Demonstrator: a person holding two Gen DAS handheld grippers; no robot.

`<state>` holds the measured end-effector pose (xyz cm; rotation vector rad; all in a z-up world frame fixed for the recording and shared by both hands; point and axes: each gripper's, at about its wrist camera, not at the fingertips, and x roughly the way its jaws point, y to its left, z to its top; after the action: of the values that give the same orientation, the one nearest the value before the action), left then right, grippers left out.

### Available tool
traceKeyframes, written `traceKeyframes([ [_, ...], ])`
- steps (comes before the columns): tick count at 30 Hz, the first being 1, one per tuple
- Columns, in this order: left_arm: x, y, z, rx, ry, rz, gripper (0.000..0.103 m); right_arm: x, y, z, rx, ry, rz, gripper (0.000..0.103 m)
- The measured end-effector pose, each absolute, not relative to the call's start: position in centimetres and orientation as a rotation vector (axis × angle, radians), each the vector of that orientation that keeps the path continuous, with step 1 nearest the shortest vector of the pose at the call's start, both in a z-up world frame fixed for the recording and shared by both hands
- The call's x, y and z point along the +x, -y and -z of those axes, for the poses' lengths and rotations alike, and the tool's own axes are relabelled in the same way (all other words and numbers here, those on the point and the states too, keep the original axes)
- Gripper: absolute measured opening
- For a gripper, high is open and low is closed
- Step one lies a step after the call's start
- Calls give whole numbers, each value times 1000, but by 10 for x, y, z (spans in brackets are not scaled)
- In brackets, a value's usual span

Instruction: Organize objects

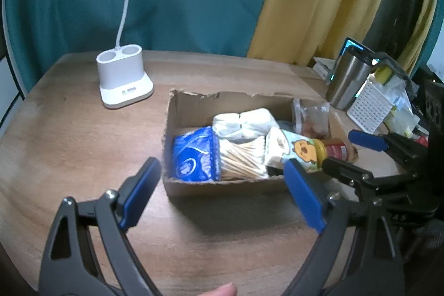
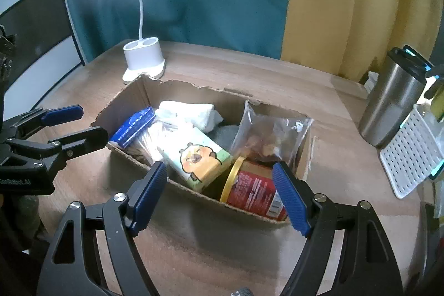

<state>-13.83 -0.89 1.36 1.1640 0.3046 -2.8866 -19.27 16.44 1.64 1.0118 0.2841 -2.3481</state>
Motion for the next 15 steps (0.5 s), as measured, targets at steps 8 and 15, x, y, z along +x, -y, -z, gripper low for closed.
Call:
traceKeyframes([
  [8,-127,5,-21,1151,-278,2910,91,-179,-169,-21,1008,-277,2376,81],
  [15,-116,2,-29,1131,-259,2929,91,-167,-173,-28,998,-265,2396,81],
])
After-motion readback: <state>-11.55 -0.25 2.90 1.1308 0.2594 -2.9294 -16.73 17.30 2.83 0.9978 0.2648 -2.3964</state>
